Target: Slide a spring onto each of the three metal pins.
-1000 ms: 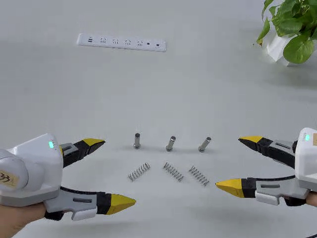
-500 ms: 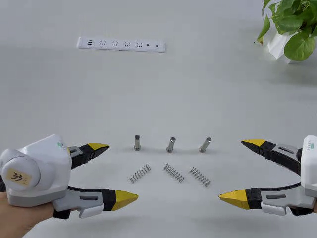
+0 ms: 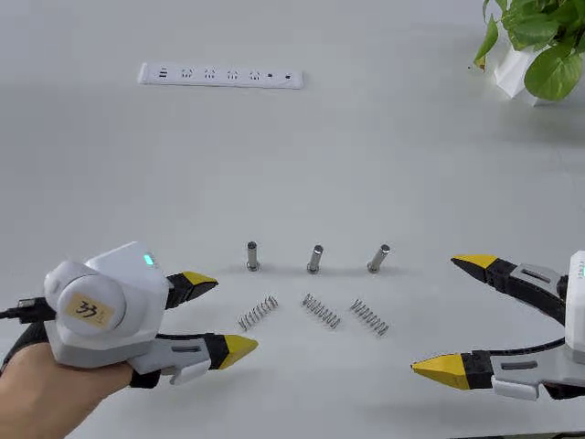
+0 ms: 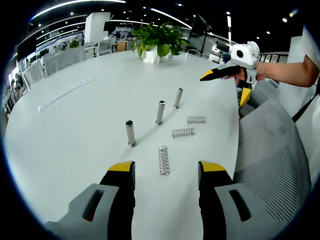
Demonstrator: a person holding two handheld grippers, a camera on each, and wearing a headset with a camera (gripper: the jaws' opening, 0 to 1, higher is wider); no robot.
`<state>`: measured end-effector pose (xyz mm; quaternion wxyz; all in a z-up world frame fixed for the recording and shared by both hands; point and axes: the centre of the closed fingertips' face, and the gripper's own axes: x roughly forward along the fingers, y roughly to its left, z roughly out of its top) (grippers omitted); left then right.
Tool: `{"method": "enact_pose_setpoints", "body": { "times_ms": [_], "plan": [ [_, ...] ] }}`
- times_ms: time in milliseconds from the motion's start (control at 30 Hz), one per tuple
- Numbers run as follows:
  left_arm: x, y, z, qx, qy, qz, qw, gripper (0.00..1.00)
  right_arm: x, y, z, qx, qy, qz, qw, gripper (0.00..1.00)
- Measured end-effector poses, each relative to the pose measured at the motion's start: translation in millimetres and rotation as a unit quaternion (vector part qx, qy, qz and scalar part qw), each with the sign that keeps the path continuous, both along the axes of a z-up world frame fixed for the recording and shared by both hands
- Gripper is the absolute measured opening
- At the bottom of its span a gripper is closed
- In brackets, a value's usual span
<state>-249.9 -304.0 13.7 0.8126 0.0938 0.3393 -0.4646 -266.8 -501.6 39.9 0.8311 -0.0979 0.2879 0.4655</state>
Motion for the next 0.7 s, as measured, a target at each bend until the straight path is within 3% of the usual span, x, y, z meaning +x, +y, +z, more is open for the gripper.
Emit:
{"method": "enact_pose_setpoints", "body": {
  "times_ms": [167,367,467,700],
  "plan": [
    [3.0,-6.1,-6.6,0.014,0.006,0.0,0.9999,0.43,-0.6,-3.6,-2.5,0.0,0.0,0.0,1.0,0.91],
    [2.6,-9.9,-18.3,0.05,0.006,-0.013,0.9986,0.33,-2.9,-3.1,0.4,0.001,0.0,-0.006,1.0,0.91],
    [1.5,-13.5,-22.6,0.058,0.009,-0.017,0.9981,0.26,-3.9,-3.4,0.2,0.0,0.0,-0.007,1.0,0.9],
    [2.1,-16.1,-32.9,0.085,0.01,-0.023,0.9961,0.22,-5.6,-3.9,0.9,0.002,0.0,-0.012,0.9999,0.89]
  ]
}}
